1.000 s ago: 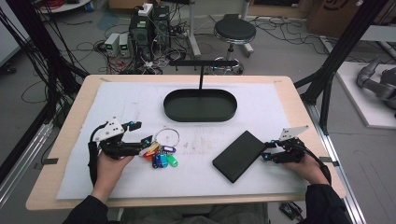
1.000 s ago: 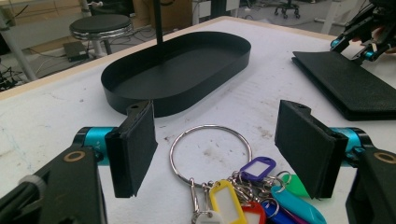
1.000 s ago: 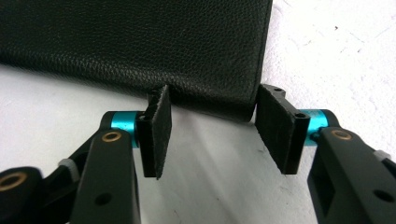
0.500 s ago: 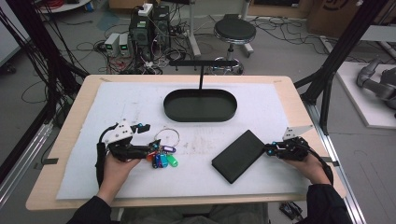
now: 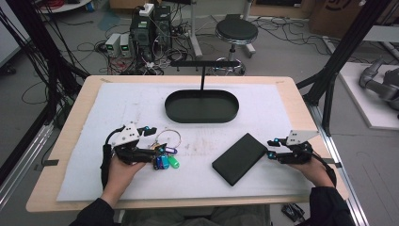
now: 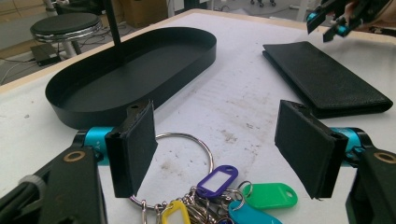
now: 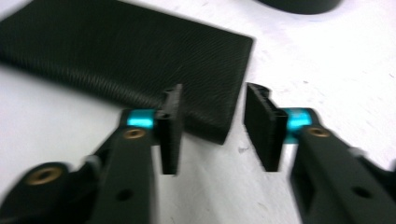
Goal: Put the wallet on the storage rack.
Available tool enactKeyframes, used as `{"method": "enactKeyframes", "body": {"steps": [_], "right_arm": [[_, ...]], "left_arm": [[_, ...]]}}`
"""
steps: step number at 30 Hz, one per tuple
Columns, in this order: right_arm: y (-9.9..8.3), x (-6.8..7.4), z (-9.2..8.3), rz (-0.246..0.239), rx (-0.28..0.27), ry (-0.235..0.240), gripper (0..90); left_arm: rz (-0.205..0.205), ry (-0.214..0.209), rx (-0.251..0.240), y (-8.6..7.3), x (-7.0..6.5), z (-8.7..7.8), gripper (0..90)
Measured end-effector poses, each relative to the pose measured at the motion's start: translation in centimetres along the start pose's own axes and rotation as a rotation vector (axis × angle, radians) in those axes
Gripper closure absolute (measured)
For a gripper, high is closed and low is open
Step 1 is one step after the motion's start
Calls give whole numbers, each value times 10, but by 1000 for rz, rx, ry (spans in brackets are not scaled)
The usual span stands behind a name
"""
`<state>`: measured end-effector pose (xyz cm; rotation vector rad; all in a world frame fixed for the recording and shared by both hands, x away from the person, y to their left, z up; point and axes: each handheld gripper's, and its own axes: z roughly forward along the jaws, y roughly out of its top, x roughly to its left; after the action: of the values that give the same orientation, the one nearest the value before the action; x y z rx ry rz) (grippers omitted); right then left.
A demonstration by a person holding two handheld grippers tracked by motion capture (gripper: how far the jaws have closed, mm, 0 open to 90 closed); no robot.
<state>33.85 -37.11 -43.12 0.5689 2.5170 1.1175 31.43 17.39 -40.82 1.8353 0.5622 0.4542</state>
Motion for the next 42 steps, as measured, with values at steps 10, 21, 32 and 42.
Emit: {"method": "enactKeyframes", "body": {"steps": [10, 21, 32, 42], "right_arm": [[-2, 6, 19, -101, 80, 17, 429], [0, 8, 18, -61, 110, 14, 713], [12, 6, 20, 87, 82, 90, 769], [16, -4, 17, 221, 5, 128, 771]], "left_arm": [[14, -38, 3, 2, -8, 8, 286], [29, -69, 10, 5, -16, 17, 286], [65, -131, 31, 6, -30, 33, 287], [143, -185, 76, 10, -52, 63, 287]]}}
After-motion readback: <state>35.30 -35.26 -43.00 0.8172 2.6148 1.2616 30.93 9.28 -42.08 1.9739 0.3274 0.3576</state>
